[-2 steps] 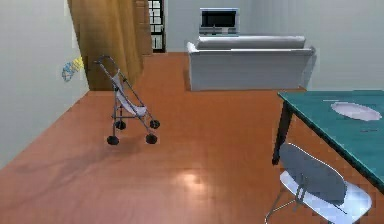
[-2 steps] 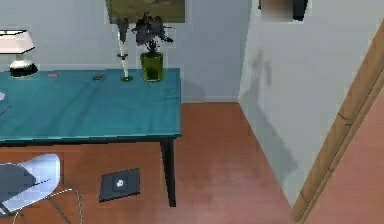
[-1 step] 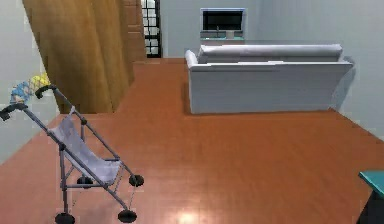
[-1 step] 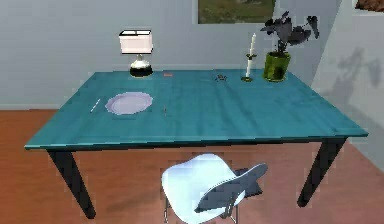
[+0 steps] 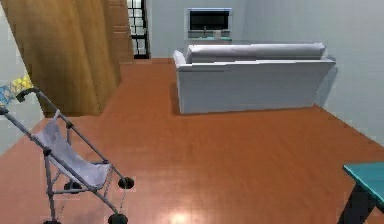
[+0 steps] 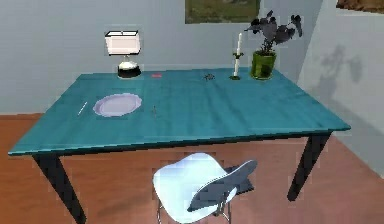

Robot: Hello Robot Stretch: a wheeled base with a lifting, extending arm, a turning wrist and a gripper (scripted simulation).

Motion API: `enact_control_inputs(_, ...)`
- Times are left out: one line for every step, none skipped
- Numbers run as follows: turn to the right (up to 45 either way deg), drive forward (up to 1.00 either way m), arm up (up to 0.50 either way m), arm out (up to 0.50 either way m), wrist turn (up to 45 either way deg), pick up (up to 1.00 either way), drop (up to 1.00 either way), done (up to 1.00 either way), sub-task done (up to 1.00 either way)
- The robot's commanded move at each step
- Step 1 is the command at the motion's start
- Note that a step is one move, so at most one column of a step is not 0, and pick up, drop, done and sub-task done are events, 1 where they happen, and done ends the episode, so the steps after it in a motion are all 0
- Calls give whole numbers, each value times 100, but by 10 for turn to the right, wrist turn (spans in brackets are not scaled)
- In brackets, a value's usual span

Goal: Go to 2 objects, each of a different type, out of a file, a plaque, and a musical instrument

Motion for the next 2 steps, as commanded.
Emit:
enact_control_inputs(0,25,0,0,0,0,0,0,0)
enact_control_inputs(60,0,0,0,0,0,0,0,0)
